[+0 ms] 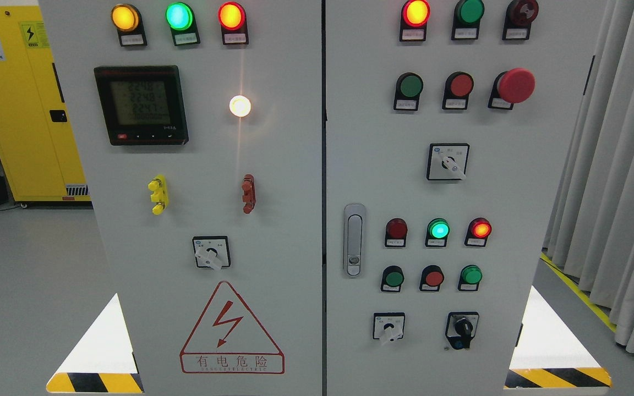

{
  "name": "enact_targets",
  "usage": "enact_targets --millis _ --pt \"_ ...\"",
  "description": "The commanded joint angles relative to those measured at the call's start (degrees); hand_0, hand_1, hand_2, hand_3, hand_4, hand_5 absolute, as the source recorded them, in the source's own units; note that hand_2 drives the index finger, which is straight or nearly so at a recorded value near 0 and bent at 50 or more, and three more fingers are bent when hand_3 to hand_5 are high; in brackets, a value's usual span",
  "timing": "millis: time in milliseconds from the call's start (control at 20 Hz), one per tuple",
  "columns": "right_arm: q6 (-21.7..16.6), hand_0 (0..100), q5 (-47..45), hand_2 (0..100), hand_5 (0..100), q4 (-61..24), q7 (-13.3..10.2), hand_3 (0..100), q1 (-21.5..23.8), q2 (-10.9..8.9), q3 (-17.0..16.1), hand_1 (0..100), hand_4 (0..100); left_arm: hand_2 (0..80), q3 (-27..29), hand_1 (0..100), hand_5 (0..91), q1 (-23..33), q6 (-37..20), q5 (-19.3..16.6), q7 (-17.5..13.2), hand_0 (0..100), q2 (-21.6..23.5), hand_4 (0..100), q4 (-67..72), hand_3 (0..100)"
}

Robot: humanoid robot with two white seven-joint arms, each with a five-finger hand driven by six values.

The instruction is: Press green start button

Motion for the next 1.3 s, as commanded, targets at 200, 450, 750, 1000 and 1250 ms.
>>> enact_targets --millis 200,450,750,1000,1250 --pt "-1.0 17 -0.2 0 0 2.2 0.0 0 -0.5 0.98 0.2 30 0 0.0 0.0 56 0.0 -1.2 0.1 0.0 0.0 12 0.0 0 -1.3 0" --pt "-1.2 17 -0.2 0 0 2.1 0.1 0 -0.4 0.54 0.0 30 0 0.0 0.0 56 0.0 -1.2 0.1 0.0 0.0 12 0.0 0 -1.3 0" --pt "-10.4 19 -0.2 0 0 -6.0 -0.8 0 -0.1 0.98 0.0 32 0 0.0 0.0 56 0.0 -1.2 0.0 0.0 0.0 12 -0.5 0 -1.4 0" --pt "-14.8 19 -0.1 0 0 -17.3 -0.3 0 0.1 0.81 1.0 34 0 0.0 0.1 56 0.0 -1.2 0.1 0.0 0.0 12 -0.7 0 -1.4 0" --pt "-16.6 18 -0.3 0 0 -32.0 0.0 0 3.0 0.54 2.6 40 0 0.0 0.1 56 0.0 -1.1 0.0 0.0 0.0 12 -1.9 0 -1.3 0"
